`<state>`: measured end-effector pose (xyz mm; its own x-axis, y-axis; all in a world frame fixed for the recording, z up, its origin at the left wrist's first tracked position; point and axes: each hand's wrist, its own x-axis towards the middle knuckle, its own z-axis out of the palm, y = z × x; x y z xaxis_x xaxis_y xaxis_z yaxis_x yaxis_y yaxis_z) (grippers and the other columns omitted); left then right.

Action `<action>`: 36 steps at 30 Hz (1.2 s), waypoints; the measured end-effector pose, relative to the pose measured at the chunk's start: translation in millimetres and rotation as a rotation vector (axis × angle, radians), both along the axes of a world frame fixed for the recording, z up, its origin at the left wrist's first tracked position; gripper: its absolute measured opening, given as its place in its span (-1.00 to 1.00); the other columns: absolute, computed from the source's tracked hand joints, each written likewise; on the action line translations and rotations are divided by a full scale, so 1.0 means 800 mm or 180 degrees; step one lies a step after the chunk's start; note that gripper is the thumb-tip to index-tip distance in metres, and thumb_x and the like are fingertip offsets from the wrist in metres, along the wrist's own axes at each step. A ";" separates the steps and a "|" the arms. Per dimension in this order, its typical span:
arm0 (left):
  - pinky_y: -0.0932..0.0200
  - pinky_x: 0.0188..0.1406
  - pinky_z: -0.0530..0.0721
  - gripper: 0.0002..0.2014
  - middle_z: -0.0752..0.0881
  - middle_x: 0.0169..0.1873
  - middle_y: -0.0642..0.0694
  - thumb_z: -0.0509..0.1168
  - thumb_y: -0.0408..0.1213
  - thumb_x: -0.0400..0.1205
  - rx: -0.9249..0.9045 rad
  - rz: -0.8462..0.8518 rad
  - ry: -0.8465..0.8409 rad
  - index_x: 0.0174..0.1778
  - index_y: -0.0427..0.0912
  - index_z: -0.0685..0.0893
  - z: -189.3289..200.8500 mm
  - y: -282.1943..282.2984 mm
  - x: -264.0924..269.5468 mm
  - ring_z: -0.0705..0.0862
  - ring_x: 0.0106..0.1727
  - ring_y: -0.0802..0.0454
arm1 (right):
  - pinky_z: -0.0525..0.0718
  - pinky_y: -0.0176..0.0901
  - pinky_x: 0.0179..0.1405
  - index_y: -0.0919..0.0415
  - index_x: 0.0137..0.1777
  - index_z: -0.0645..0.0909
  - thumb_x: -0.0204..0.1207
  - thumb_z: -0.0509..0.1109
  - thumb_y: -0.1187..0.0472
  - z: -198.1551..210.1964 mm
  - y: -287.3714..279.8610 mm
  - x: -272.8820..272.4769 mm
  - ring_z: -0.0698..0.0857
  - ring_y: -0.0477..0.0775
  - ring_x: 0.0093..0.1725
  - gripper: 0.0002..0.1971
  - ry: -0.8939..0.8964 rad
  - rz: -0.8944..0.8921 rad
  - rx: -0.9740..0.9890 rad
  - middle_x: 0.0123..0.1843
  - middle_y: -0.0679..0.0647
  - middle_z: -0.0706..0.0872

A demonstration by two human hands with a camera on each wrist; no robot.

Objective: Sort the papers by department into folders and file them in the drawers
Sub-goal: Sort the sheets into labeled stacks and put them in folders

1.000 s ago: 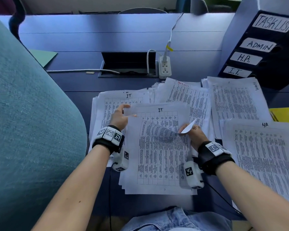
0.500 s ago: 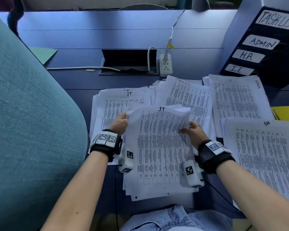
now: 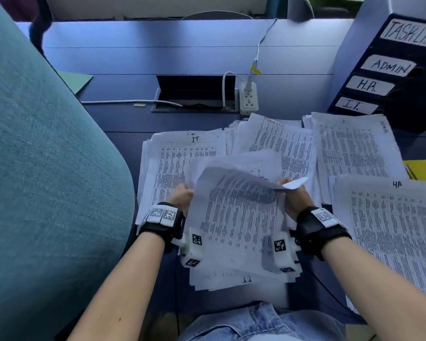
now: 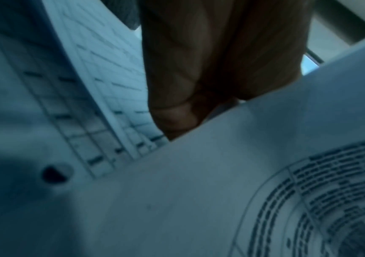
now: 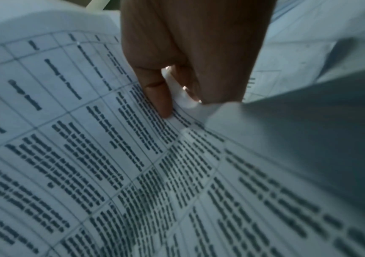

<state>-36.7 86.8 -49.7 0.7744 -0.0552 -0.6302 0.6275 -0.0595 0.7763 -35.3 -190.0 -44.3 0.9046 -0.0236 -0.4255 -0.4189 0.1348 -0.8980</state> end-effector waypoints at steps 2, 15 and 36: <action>0.19 -0.51 0.62 -0.83 0.61 -0.29 -0.22 0.42 -0.31 0.42 0.0282 -0.0551 0.0189 -0.20 -0.30 0.59 -0.004 0.000 -0.009 0.64 -0.46 -0.04 | 0.41 -0.41 -0.54 0.23 -0.49 0.39 0.37 0.15 0.57 0.014 0.007 0.002 0.48 -0.10 -0.50 -0.70 0.0133 -0.0246 0.0083 -0.54 0.03 0.47; 0.20 -0.43 0.41 -0.67 0.68 -0.17 -0.47 0.29 -0.27 0.59 0.1785 0.1628 -0.2191 0.01 -0.56 0.63 0.185 0.001 0.057 0.68 -0.18 -0.27 | 0.60 0.07 0.19 0.43 0.30 0.50 0.60 0.21 0.45 0.016 -0.003 0.011 0.64 0.20 0.07 -0.71 0.0134 -0.0039 -0.0538 0.10 0.23 0.66; 0.02 -0.21 0.50 -0.70 0.66 -0.02 -0.51 0.16 -0.27 0.67 0.2213 0.1205 -0.1308 0.04 -0.51 0.58 0.120 0.015 0.054 0.64 0.01 -0.36 | 0.69 -0.22 -0.39 0.34 -0.06 0.58 0.63 0.10 0.49 0.079 0.102 0.112 0.70 0.06 -0.29 -0.78 0.0096 0.1221 -0.0374 -0.32 0.07 0.73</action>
<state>6.1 98.7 46.6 0.8353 0.5416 -0.0945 0.3808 -0.4461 0.8099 54.4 -108.6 19.1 0.8444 0.2634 -0.4665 -0.4453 -0.1393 -0.8845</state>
